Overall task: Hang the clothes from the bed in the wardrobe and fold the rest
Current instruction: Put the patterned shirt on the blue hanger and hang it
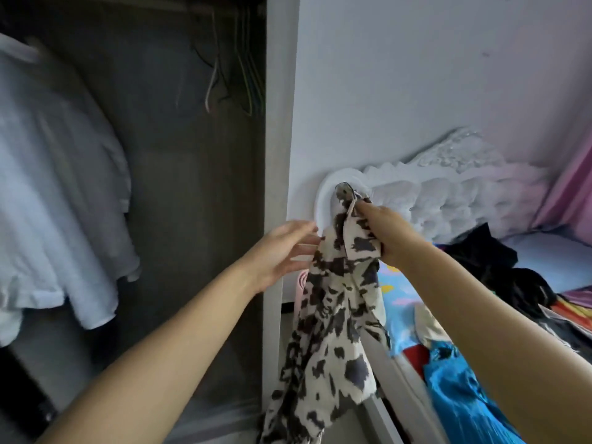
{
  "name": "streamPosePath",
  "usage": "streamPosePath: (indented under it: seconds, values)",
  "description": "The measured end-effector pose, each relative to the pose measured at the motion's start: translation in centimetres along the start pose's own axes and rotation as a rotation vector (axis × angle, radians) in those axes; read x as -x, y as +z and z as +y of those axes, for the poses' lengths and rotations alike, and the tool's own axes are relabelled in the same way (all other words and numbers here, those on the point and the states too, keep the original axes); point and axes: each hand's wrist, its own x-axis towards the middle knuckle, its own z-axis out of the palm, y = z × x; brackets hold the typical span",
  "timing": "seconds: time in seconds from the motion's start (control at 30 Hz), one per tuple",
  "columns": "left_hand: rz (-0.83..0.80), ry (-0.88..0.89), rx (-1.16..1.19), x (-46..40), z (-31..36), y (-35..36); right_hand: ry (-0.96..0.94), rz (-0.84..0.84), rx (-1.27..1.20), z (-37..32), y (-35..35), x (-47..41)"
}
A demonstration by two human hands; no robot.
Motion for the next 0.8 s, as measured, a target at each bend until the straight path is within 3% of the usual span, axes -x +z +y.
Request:
streamPosePath:
  seconds: [0.1,0.23,0.3,0.43,0.5,0.6,0.73,0.8]
  values:
    - [0.029,0.117,-0.294,1.9,-1.4,0.8,0.144,-0.022,-0.352,0.1,1.2,-0.1]
    - [0.298,0.373,-0.813,2.6,-3.9,2.3,0.266,-0.108,-0.828,0.4,3.1,-1.8]
    - [0.293,0.348,-0.81,2.4,-5.5,2.8,0.281,-0.086,-0.963,0.6,4.1,-3.0]
    - [0.391,0.091,-0.469,0.6,-6.9,0.9,0.218,-0.121,-1.137,0.3,5.8,-4.1]
    - [0.407,0.0,-0.212,0.3,-6.6,-0.8,0.194,-0.102,-1.081,0.2,5.3,-4.5]
    - [0.4,0.027,0.06,1.0,-5.1,-3.0,0.195,-0.052,-0.837,0.8,2.8,-5.1]
    - [0.446,0.118,-0.11,1.2,-2.0,-4.2,0.16,0.032,-0.565,2.8,0.4,-4.4]
    - [0.452,0.111,-0.2,1.0,-0.7,-4.3,-0.032,0.069,-0.169,3.5,-0.2,-3.4]
